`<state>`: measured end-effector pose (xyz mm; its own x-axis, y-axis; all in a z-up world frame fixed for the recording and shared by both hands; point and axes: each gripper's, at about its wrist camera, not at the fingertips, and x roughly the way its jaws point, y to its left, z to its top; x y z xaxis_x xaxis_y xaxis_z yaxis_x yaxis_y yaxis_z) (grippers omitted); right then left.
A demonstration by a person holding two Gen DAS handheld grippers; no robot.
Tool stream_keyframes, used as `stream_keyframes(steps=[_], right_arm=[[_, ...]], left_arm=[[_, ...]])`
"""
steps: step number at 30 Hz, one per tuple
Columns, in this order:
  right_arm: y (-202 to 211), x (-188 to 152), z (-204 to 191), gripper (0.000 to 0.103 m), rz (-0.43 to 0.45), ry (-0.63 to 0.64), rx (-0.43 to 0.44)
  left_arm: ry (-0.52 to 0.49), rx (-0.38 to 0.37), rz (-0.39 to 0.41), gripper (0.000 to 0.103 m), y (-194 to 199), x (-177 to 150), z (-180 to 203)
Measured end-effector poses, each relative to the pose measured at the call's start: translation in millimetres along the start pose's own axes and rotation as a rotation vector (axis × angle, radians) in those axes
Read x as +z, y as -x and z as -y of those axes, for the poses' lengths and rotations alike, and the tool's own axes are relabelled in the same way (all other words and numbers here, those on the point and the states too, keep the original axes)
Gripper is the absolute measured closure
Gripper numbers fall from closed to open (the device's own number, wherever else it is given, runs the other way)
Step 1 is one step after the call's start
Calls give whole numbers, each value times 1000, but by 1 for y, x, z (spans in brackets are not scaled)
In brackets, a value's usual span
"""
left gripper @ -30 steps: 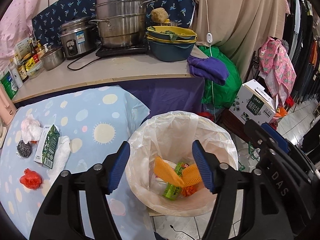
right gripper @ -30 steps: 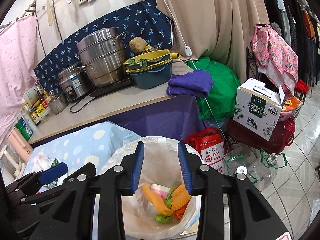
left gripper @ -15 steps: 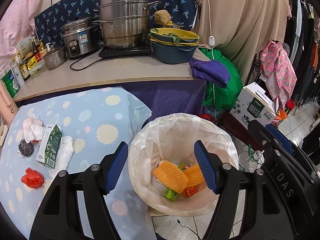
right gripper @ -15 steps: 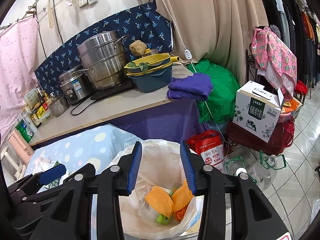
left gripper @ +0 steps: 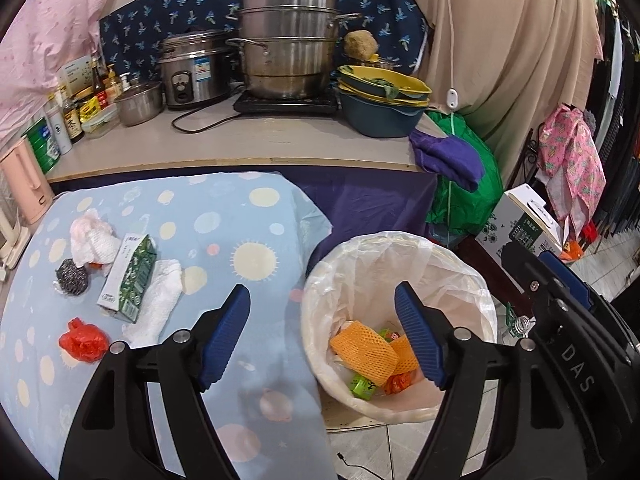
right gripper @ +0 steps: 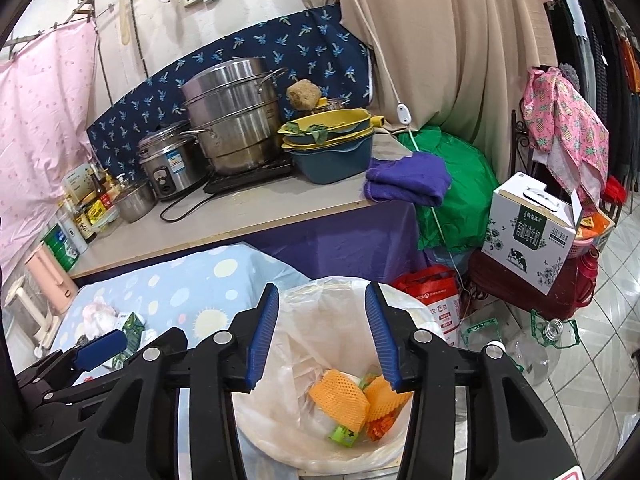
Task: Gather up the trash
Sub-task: 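Move both tools back to the table toward the red bag and paper towel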
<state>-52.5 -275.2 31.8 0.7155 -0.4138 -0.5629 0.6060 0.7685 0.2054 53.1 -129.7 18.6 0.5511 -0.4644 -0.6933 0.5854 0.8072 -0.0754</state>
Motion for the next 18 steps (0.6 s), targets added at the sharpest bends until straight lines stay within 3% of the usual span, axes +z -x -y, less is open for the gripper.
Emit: stream_keyframes(steps=[9,18], right_arm=[[-1,-11,-58,55,-21,76,68],[-3,-32,-129,49,-65,179,153]], left_arm=[[91,64,6,26,17,-8,-62],[208,188,1,18,37,-27,-139]])
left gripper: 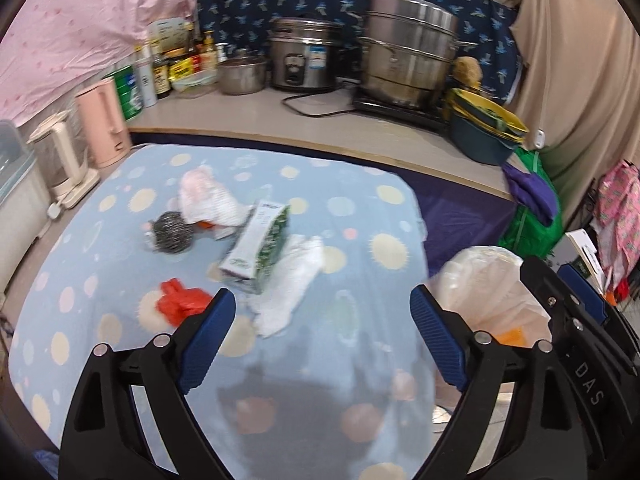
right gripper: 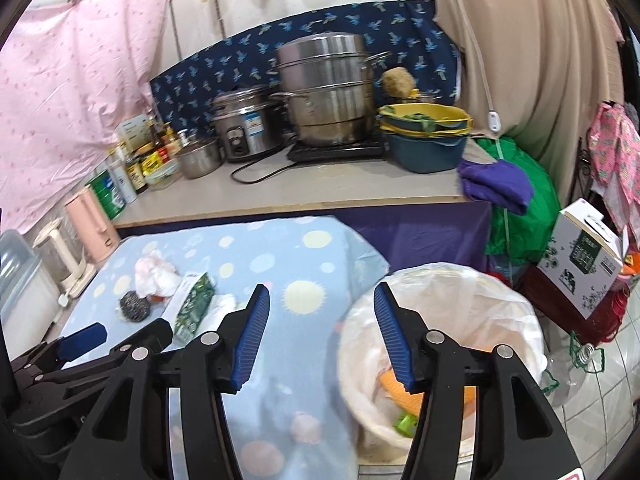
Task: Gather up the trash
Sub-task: 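Move both tools back to the table toward the red bag and paper towel, then grasp the red plastic bag with the left tool while the right tool grasps the white paper towel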
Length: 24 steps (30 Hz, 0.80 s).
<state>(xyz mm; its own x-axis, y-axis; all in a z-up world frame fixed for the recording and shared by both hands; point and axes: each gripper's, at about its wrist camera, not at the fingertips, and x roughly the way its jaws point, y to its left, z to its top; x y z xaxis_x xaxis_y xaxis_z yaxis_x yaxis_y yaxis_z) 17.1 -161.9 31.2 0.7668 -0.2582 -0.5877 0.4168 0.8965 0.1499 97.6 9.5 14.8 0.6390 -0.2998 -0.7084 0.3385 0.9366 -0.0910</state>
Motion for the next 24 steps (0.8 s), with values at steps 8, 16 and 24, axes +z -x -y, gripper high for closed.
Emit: stream_keyframes(steps=[8,16,24], right_arm=[[-29,-19,-61,46,-90,67,99],[-74,-46,-115,46,-187,144,143],[-126,-66,-134,46,-266,169,135]], left_arm=[[103,103,-39,15,-6,-9,-78],[181,185,-48,14,-12,-21,-140],[247,210,-84,14,-29,-31,-174]])
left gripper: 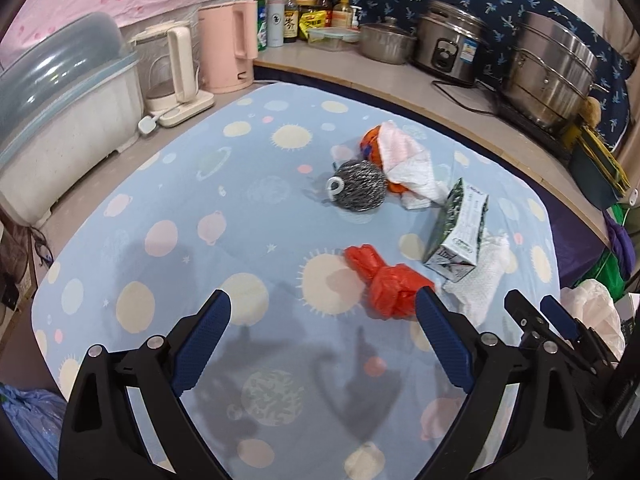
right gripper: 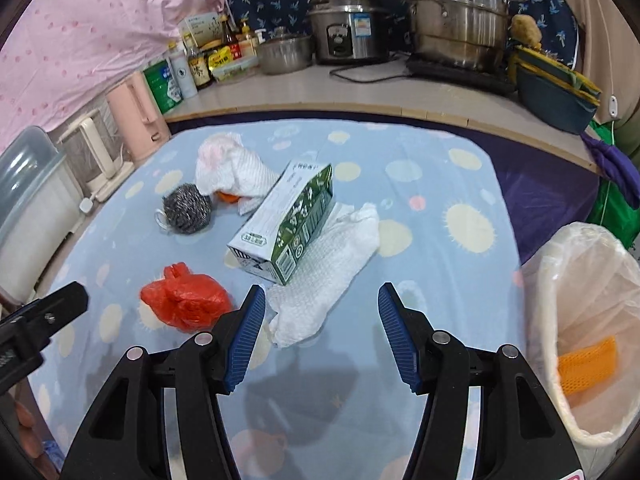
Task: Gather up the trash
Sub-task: 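Grasp the red plastic bag with the left tool while the right tool grasps the white paper towel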
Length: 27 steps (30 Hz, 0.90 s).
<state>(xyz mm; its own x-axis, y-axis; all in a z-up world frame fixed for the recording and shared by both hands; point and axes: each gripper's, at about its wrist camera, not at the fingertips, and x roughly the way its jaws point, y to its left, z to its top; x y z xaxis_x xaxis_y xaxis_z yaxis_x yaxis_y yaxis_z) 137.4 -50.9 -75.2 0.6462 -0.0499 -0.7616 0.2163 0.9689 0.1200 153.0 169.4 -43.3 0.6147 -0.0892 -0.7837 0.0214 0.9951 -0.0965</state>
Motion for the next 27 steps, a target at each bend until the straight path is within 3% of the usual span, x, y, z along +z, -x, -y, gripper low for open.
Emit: stream_keyframes(steps=[12,17,25,27], right_arm=[[-45,-1,1,49,-69,-10,-19],[-56,-3,3,60,-94,-13,-18],[-60,-8,2,91,-113,3,0],[-57,-9,2,94,-112,11,-1]], left_arm=[[9,-33,-58,13,-33,-4,6],[-11,-65,-76,12,-46,-4,20],[-15,-83,-101,12,-74,-2,35],[-16,-84,-106,13,-79,-2,38]])
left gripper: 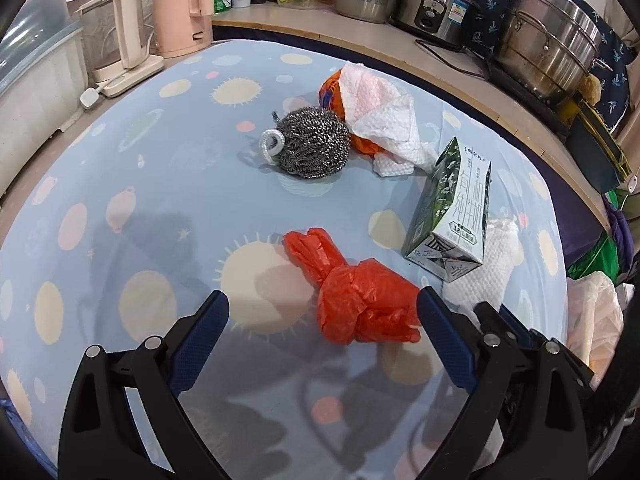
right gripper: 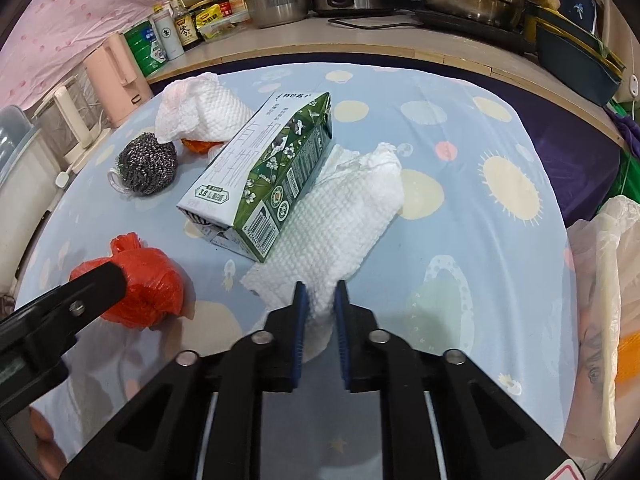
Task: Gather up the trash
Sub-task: 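Grasp the red plastic bag with the left tool while the right tool grasps the white paper towel, then carry the red bag and paper towel over the bin and open both tools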
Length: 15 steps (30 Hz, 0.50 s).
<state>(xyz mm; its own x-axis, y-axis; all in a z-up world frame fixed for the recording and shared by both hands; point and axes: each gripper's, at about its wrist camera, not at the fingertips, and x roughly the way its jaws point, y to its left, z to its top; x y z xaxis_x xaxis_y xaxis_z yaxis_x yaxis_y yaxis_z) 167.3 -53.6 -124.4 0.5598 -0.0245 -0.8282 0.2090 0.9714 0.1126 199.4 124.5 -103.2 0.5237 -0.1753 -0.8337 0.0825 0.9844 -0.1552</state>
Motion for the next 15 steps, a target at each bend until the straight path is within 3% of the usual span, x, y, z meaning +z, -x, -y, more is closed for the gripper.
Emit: stream_keyframes(steps=[2,5,12,15], right_arm=[[4,-3,1,96,2,2,-1],[11,-8,8,96,0,-10,2],[31,-22,24,97,1,-36,6],[42,-27,29,97,10,-37,6]], left_arm=[[0,-9,6,13,-3,0,2],[-2,-29,-5,22,-8,-1,5],[-17,-80,-61,63,-15,-8,12],[-37,-76,-53,67,-8,-12,18]])
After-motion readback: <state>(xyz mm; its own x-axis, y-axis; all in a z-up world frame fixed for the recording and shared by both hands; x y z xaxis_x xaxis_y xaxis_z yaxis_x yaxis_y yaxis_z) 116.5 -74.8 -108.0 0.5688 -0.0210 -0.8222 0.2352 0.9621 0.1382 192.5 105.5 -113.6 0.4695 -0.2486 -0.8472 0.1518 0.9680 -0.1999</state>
